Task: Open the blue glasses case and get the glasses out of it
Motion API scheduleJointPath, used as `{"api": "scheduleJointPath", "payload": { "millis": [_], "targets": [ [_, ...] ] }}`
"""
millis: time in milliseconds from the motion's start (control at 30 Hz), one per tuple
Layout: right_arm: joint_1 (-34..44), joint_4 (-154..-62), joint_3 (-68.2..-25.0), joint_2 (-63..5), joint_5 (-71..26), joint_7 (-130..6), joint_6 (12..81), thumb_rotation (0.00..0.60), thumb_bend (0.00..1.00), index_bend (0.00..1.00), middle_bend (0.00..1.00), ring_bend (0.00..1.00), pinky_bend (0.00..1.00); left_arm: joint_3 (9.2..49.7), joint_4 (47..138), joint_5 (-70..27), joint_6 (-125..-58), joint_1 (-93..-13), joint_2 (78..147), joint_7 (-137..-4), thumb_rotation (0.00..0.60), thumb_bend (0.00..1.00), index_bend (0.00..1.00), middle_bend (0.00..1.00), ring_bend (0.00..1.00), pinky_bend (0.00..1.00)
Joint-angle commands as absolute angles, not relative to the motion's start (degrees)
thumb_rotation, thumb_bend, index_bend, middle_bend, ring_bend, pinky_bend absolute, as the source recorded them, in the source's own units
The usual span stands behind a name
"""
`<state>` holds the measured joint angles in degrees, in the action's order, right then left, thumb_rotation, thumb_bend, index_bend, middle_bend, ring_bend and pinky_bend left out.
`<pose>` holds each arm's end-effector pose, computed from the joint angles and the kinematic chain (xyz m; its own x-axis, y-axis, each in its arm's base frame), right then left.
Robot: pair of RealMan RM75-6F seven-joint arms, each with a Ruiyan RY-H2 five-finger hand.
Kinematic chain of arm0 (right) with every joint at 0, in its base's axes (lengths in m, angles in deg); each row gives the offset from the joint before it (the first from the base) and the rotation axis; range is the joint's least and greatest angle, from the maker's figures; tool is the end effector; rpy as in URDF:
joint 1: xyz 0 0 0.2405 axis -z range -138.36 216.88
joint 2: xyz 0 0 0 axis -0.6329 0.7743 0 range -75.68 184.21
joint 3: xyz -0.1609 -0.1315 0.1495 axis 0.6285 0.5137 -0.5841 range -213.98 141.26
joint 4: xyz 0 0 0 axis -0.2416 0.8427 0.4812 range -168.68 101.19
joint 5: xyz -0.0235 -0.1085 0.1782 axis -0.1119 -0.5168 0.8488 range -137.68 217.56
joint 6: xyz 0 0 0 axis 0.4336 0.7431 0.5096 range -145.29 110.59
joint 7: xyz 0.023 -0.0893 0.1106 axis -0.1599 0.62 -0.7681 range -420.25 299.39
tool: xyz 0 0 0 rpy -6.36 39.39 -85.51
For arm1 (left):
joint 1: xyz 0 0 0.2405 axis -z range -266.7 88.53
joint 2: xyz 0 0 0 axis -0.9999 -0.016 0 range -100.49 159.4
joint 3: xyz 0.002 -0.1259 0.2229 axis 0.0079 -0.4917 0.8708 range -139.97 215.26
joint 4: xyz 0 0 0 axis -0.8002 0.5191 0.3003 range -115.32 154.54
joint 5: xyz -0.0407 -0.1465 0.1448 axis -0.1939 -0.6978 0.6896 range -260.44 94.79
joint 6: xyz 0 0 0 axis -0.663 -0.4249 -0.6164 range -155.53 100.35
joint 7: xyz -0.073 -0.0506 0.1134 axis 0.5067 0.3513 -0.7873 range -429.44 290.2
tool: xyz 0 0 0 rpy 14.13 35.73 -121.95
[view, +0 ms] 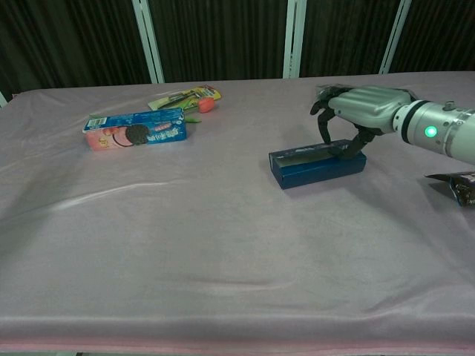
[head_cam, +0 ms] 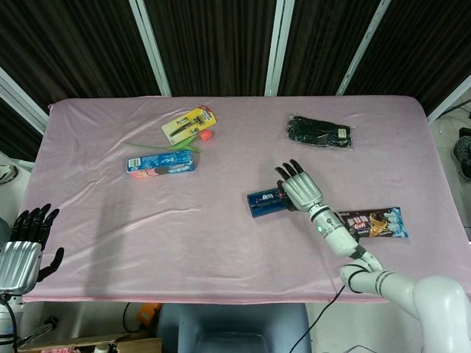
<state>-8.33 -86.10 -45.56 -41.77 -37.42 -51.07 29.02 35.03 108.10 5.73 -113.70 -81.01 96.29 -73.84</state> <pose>-0.1941 -0.4161 -0.0188 0.6946 -0.1311 0.7073 -0.6834 -0.4274 0.5919 -0.3029 0.1980 0.1493 0.4801 -0.0438 0.8761 0.8706 -0.0986 -0.4820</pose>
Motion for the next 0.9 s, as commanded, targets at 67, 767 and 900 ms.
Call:
{"api": "scheduleJointPath", "payload": {
  "millis": [67, 767, 900],
  "targets": [
    [-12.06, -82.13, -49.23, -45.04, -33.59, -46.91, 26.42, 0.6, 0.53, 0.61, 0.24, 0.13, 0.0, 34.79, 108.17, 5.24, -113.37, -80.87, 96.47, -74.3, 0.6, 0.38, 0.0, 0.0, 0.0, 0.0],
    [-8.49, -111.45, -46.29, -29.97, -28.64, -39.98, 25.09, 0.6, 0.47, 0.23, 0.07, 0.01, 0.0, 35.47, 108.19, 6.63, -113.15, -80.61, 96.17, -73.54, 0.6, 0.37, 0.0, 0.0, 0.0, 0.0],
    [-8.39, -113.33, -45.25, -29.24, -27.63, -38.86, 24.13, 0.6, 0.49, 0.27, 0.05, 0.0, 0.0, 35.56, 108.27, 6.9, -113.35, -80.66, 96.16, -73.46, 0.6, 0.37, 0.0, 0.0, 0.0, 0.0]
  ]
}}
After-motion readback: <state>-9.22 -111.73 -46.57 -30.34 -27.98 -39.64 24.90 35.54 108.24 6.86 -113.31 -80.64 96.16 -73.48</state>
